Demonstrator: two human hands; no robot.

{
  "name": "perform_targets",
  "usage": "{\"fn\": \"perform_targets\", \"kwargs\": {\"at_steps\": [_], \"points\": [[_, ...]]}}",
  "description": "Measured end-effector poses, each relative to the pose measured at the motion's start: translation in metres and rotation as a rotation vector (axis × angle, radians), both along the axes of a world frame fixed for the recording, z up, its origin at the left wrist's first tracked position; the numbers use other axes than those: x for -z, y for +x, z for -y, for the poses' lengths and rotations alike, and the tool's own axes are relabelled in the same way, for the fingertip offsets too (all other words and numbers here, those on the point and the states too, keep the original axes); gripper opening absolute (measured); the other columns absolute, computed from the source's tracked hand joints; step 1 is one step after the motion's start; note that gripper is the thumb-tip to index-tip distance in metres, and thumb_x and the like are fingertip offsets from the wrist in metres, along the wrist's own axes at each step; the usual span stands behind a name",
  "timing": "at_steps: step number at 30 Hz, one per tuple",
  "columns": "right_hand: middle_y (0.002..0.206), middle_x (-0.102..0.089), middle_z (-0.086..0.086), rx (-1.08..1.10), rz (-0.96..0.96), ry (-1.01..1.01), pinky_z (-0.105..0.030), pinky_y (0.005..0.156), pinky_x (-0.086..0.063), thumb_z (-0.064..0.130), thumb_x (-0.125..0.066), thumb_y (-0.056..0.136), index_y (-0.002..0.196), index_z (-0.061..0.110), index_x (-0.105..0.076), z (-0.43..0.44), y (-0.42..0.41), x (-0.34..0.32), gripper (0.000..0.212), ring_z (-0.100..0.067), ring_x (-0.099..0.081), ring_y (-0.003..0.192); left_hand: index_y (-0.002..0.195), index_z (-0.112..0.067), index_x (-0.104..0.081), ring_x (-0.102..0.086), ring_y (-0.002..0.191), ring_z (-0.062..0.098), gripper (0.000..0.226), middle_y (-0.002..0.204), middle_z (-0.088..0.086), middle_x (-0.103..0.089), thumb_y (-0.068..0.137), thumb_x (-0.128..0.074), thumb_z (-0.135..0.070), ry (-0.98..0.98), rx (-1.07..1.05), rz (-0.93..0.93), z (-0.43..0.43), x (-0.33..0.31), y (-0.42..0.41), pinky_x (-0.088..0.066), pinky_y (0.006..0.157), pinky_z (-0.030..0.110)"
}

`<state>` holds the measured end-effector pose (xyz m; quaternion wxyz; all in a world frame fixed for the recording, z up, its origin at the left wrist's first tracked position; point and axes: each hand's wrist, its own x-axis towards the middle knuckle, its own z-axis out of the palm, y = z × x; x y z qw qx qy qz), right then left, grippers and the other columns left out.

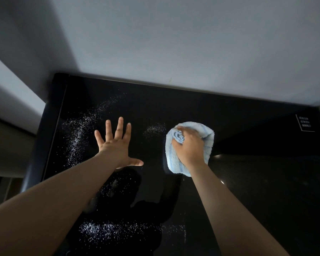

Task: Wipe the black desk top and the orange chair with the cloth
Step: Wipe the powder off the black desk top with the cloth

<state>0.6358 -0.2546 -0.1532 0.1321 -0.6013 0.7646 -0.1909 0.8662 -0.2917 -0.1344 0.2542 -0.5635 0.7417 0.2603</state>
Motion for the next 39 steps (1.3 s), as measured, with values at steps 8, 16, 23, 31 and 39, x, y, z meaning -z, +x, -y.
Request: {"fn": "perform_targets", "kwargs": {"at_steps": [8,16,23,31,39], "points": [[0.107,-0.067,0.005,0.033,0.036,0.029,-0.036,0.096,-0.048,0.020,-0.059,0.081,0.114,0.017,-0.065,-0.039,0.010,-0.004,0.034,-0.011,-0.059,0.106,0.149,-0.015,0.023,0.030,0.140,0.038,0.139,0.151,0.007,0.039,0.060,-0.056,-0.085,-0.032,0.071,-0.022,-0.018,-0.013,0.016,0.005,0.114,0.061],[0.100,-0.065,0.013,0.071,-0.007,0.086,-0.036,0.090,-0.050,0.040,-0.030,0.076,0.105,0.025,-0.065,-0.068,0.018,0.004,0.048,-0.007,-0.059,0.101,0.148,-0.014,0.023,0.034,0.138,0.037,0.130,0.150,0.007,0.041,0.067,-0.050,-0.084,-0.037,0.170,-0.058,-0.090,-0.013,0.021,0.009,0.114,0.058],[0.113,-0.065,0.009,0.081,0.029,0.061,-0.040,0.097,-0.047,0.034,-0.047,0.079,0.114,0.023,-0.065,-0.095,0.022,0.001,0.041,-0.011,-0.057,0.112,0.144,-0.016,0.032,0.037,0.136,0.039,0.135,0.144,0.005,0.049,0.065,-0.054,-0.084,-0.009,0.178,-0.016,-0.107,-0.005,0.028,0.008,0.115,0.060],[0.117,-0.065,0.010,0.136,0.085,0.060,-0.043,0.102,-0.043,0.024,-0.054,0.078,0.113,0.022,-0.067,-0.132,0.034,-0.004,0.038,-0.012,-0.053,0.119,0.145,-0.017,0.031,0.034,0.137,0.040,0.136,0.146,0.006,0.047,0.065,-0.058,-0.081,-0.003,0.180,-0.010,-0.107,-0.005,0.026,0.005,0.115,0.061],[0.123,-0.063,0.010,0.169,0.054,0.114,-0.042,0.105,-0.041,0.018,-0.062,0.083,0.121,0.022,-0.064,-0.161,0.043,-0.004,0.038,-0.013,-0.050,0.123,0.145,-0.016,0.031,0.033,0.137,0.042,0.137,0.146,0.007,0.047,0.064,-0.059,-0.081,0.021,0.194,0.033,-0.103,-0.004,0.022,0.003,0.114,0.064]]}}
